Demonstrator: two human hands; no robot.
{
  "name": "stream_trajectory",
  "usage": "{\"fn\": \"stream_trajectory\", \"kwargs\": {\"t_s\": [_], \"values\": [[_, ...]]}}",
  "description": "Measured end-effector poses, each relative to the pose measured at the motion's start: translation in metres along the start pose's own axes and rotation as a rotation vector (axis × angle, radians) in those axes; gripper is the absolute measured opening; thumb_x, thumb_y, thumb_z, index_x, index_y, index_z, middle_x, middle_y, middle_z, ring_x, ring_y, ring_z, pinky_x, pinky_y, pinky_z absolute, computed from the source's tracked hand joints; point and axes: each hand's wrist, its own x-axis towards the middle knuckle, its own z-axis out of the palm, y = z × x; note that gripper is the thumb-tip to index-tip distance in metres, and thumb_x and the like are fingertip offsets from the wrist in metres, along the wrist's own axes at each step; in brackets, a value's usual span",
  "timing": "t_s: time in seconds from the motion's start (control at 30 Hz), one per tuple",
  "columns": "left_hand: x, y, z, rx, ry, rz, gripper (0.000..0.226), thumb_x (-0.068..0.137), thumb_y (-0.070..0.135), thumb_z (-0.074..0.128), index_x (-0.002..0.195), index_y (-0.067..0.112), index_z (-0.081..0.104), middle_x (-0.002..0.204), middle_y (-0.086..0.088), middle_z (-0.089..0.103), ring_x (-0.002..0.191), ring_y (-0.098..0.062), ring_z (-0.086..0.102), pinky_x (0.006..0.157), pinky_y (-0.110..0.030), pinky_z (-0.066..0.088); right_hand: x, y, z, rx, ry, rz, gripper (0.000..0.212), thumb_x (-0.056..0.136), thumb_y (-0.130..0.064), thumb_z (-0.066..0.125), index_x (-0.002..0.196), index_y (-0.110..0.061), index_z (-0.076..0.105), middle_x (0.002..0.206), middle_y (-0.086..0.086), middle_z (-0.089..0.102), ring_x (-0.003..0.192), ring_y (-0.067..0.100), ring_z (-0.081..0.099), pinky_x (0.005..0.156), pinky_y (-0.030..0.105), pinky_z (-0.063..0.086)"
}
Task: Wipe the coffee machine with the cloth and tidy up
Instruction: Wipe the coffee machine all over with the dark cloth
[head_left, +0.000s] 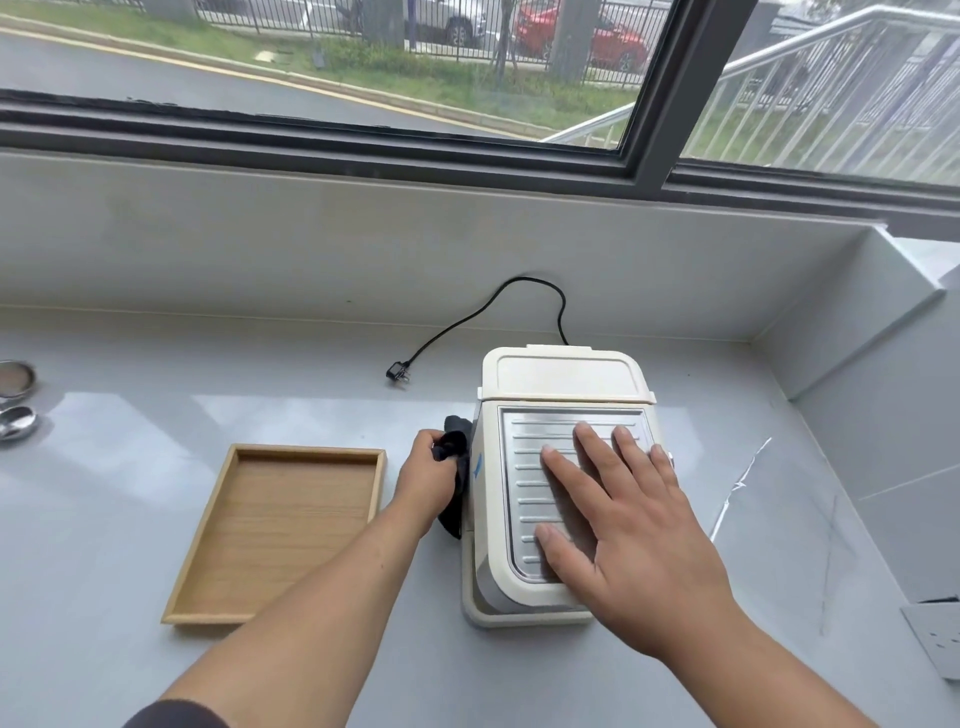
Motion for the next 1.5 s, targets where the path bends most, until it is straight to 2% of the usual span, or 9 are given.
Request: {"fn": "stream_trajectory", "kwargs": {"t_s": [0.33,0.9,1.0,1.07,1.13,1.23,1.3,1.4,1.5], "values": [[-0.065,-0.051,-0.009,0.361,-0.053,0.044,0.022,0.079,0.003,0.047,0.083,0.024,0.051,0.085,-0.008,0.066,0.071,-0.022,0.054,0.062,-0.035,0.041,0.0,-0.002,-0.002,0.006,0.002,0.003,0.077,0.093,-0.078,0.017,0.163,-0.048,0.012,0.175,-0.009,0.003,0.161,0.023,-0.006,0.128,0.045,-0.01],[-0.152,-0.089,0.01,0.357,-0.173,0.049,0.018,0.076,0.025,0.07,0.078,0.02,0.053,0.063,0.005,0.059,0.05,-0.005,0.048,0.052,-0.025,0.037,-0.003,-0.002,0.002,0.09,0.083,-0.023,0.074,0.094,-0.073,0.027,0.161,-0.042,0.023,0.173,-0.002,0.021,0.16,0.03,0.008,0.13,0.05,-0.001],[-0.163,-0.094,0.027,0.397,-0.151,0.097,0.023,0.075,0.036,0.076,0.078,0.023,0.057,0.074,-0.001,0.065,0.055,-0.006,0.05,0.052,-0.024,0.036,-0.008,0.0,0.002,0.192,0.198,-0.051,0.07,0.097,-0.064,0.039,0.16,-0.033,0.034,0.169,0.0,0.032,0.159,0.028,0.014,0.131,0.047,0.004],[-0.169,-0.094,0.04,0.419,-0.174,0.127,0.02,0.075,0.039,0.076,0.081,0.029,0.06,0.085,-0.001,0.069,0.063,-0.009,0.057,0.055,-0.023,0.039,-0.015,0.003,0.003,0.249,0.34,-0.122,0.058,0.098,-0.048,0.055,0.149,-0.022,0.052,0.156,0.006,0.05,0.152,0.034,0.032,0.126,0.051,0.023],[-0.175,-0.09,0.053,0.429,-0.215,0.148,0.015,0.077,0.038,0.074,0.086,0.032,0.065,0.088,0.004,0.072,0.07,-0.009,0.065,0.058,-0.024,0.047,-0.026,0.009,0.008,0.233,0.544,-0.243,0.04,0.095,-0.031,0.066,0.131,-0.013,0.066,0.134,0.01,0.064,0.13,0.037,0.053,0.114,0.05,0.04],[-0.18,-0.078,0.073,0.45,-0.284,0.196,0.006,0.08,0.032,0.065,0.083,0.038,0.066,0.077,0.012,0.072,0.066,-0.003,0.064,0.055,-0.021,0.046,-0.055,0.02,0.027,0.173,0.705,-0.377,0.022,0.089,-0.019,0.069,0.111,-0.014,0.068,0.107,0.007,0.067,0.1,0.031,0.06,0.092,0.041,0.048],[-0.181,-0.07,0.084,0.479,-0.32,0.244,0.01,0.081,0.034,0.055,0.079,0.041,0.063,0.073,0.016,0.071,0.061,-0.002,0.06,0.05,-0.015,0.041,-0.079,0.028,0.047,0.188,0.661,-0.435,0.015,0.087,-0.016,0.068,0.102,-0.014,0.066,0.096,0.005,0.065,0.086,0.028,0.057,0.083,0.037,0.046],[-0.178,-0.065,0.095,0.518,-0.363,0.202,0.021,0.081,0.025,0.053,0.086,0.04,0.066,0.086,0.015,0.071,0.076,-0.001,0.062,0.062,-0.015,0.045,-0.109,0.044,0.082,0.186,0.434,-0.427,0.006,0.087,-0.015,0.065,0.093,-0.014,0.067,0.083,0.002,0.06,0.073,0.026,0.053,0.067,0.035,0.047],[-0.177,-0.062,0.101,0.525,-0.38,0.13,0.042,0.085,0.012,0.054,0.11,0.044,0.062,0.115,0.022,0.056,0.103,0.003,0.057,0.075,-0.008,0.041,-0.121,0.061,0.113,0.229,0.003,-0.09,0.023,0.095,-0.03,0.052,0.114,-0.023,0.063,0.103,-0.002,0.063,0.092,0.025,0.062,0.074,0.04,0.053]]}}
